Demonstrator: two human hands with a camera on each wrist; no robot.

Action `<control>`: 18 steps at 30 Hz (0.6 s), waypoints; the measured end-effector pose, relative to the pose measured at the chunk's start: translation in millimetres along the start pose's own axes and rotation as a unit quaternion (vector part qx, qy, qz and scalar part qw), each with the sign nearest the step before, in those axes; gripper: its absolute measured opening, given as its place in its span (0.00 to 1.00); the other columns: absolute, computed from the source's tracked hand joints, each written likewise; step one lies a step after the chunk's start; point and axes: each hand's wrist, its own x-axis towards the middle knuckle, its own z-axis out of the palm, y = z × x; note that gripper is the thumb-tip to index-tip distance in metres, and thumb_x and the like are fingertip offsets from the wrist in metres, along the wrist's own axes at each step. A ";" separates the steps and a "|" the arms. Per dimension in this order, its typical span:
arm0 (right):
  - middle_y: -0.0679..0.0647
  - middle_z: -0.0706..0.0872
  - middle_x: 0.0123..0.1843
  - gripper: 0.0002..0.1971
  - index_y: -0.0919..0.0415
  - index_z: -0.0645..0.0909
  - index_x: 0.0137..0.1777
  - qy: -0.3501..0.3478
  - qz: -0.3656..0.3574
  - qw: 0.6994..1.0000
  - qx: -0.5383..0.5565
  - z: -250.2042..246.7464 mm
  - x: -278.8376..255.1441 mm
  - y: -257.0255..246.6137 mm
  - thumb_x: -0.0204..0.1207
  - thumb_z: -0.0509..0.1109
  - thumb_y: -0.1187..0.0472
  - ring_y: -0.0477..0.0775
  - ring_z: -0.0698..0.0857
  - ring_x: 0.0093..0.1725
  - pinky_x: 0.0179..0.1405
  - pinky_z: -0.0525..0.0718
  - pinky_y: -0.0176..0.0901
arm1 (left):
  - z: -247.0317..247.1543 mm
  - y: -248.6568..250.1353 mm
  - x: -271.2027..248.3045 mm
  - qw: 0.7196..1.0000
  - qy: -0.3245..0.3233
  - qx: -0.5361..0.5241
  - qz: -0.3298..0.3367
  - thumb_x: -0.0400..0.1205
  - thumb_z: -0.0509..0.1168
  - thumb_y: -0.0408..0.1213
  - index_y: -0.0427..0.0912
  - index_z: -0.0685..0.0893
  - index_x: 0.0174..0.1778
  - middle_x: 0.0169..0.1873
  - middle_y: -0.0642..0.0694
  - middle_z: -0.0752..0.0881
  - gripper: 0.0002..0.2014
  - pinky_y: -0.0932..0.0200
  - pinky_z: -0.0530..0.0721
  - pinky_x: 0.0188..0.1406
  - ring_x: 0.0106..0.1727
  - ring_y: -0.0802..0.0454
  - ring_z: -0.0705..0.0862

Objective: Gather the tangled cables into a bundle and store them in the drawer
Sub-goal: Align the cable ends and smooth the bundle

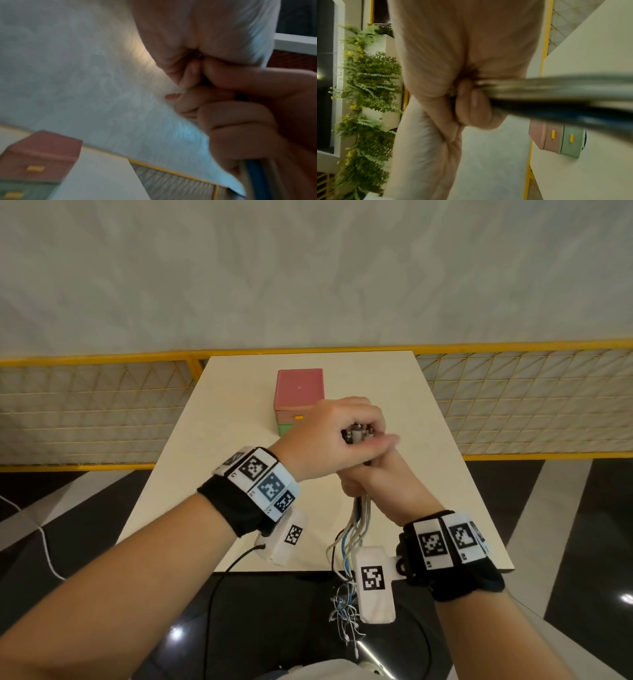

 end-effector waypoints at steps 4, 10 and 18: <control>0.51 0.72 0.30 0.04 0.62 0.73 0.47 -0.067 0.001 0.997 -0.031 -10.8 0.1 5.4 0.83 0.60 0.68 0.49 0.72 0.29 0.32 0.74 0.38 | -12.6 -5.4 11.1 0.989 0.107 -0.038 -0.091 0.80 0.71 0.33 0.33 0.85 0.34 0.29 0.43 0.84 0.10 0.57 0.79 0.35 0.31 0.51 0.79; 0.48 0.65 0.27 0.12 0.61 0.69 0.44 -0.012 0.075 0.995 -0.066 -11.1 4.8 15.2 0.87 0.52 0.57 0.44 0.62 0.22 0.20 0.64 0.35 | -41.3 -28.8 19.9 0.968 0.130 0.059 -0.204 0.86 0.62 0.48 0.46 0.87 0.42 0.38 0.55 0.84 0.14 0.58 0.78 0.47 0.42 0.56 0.83; 0.47 0.64 0.17 0.22 0.56 0.62 0.23 -0.022 0.114 0.985 -0.124 -5.0 11.8 5.2 0.80 0.51 0.68 0.45 0.59 0.17 0.19 0.56 0.34 | 5.8 -23.2 -5.2 0.983 -0.080 0.155 0.048 0.88 0.43 0.58 0.40 0.88 0.49 0.41 0.48 0.89 0.32 0.54 0.76 0.54 0.45 0.49 0.85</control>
